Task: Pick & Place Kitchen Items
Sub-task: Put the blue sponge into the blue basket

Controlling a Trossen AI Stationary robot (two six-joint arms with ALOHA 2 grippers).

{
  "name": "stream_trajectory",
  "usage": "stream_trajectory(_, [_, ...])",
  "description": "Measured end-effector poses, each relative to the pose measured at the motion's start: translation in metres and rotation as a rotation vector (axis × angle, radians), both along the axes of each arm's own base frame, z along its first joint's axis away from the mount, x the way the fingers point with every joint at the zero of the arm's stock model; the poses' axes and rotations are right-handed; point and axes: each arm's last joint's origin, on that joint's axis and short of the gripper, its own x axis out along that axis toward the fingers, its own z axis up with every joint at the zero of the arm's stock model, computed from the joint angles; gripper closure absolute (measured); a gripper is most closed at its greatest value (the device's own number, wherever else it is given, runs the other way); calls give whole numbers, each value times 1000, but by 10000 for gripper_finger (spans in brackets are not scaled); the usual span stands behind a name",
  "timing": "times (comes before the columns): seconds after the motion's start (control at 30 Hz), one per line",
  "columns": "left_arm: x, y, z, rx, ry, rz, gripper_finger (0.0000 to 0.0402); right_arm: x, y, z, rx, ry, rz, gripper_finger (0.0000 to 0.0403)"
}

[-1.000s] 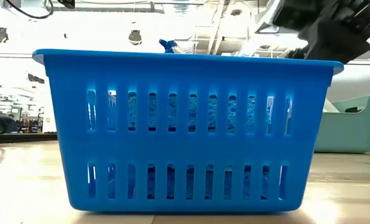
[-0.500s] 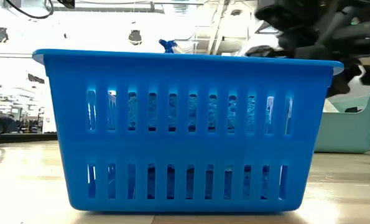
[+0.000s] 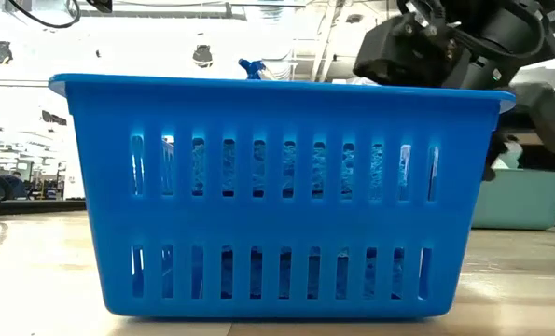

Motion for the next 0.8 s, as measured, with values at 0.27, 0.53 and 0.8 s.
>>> stream_trajectory(0.27, [0,0,0,0,0,0,293,2,-1,2,9,-21,-6,249])
stream_trajectory(0.53, [0,0,0,0,0,0,293,4,-3,-5,4,-7,-11,251])
stream_trajectory(0.8, [0,0,0,0,0,0,293,8,-6,-18,-19,17,-7,253])
